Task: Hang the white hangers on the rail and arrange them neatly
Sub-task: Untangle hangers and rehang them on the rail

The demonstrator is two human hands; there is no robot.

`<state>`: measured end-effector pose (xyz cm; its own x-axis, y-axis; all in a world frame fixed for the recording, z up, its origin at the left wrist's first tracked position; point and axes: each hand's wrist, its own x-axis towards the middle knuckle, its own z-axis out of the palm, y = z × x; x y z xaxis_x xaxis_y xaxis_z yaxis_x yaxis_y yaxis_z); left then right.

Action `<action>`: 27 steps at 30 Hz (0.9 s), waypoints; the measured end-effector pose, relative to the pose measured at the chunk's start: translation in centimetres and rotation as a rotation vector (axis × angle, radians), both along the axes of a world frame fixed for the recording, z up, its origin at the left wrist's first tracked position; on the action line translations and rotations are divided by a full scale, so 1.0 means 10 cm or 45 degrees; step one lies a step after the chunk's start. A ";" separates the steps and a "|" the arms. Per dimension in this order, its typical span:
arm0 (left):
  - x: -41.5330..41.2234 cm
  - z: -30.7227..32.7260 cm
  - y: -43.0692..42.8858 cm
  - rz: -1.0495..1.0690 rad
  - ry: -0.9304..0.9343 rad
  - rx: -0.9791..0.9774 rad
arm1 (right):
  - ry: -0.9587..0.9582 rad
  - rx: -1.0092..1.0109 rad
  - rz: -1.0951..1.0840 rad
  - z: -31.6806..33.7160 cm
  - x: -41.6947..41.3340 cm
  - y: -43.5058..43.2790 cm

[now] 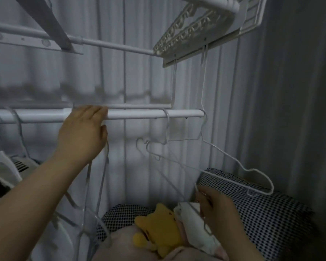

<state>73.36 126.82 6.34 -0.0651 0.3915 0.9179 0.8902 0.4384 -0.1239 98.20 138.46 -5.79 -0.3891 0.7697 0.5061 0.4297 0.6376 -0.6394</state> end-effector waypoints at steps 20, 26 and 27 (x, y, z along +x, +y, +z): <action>0.07 0.01 -0.03 -0.032 -0.019 0.034 | 0.101 -0.121 -0.005 0.17 0.33 0.13; 0.07 0.01 -0.04 -0.043 -0.025 0.024 | 0.108 -0.128 -0.037 0.21 0.36 0.10; 0.07 0.01 -0.04 -0.045 -0.027 0.022 | 0.099 -0.117 -0.043 0.21 0.36 0.09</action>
